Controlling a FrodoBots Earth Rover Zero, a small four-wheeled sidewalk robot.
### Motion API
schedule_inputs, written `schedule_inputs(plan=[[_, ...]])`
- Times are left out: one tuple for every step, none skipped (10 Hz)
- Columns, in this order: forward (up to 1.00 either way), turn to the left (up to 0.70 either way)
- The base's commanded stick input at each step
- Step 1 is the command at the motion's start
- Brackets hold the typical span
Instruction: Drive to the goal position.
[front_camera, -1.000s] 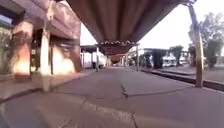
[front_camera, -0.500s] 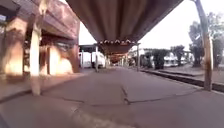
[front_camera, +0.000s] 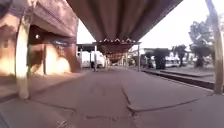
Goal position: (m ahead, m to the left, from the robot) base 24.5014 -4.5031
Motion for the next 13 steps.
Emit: schedule_inputs(plan=[[0.70,0.00],[0.70,0.00],[0.70,0.00],[0.70,0.00],[0.70,0.00],[0.70,0.00],[0.70,0.00],[0.70,0.00],[0.70,0.00],[0.70,0.00],[0.70,0.00],[0.70,0.00],[0.70,0.00]])
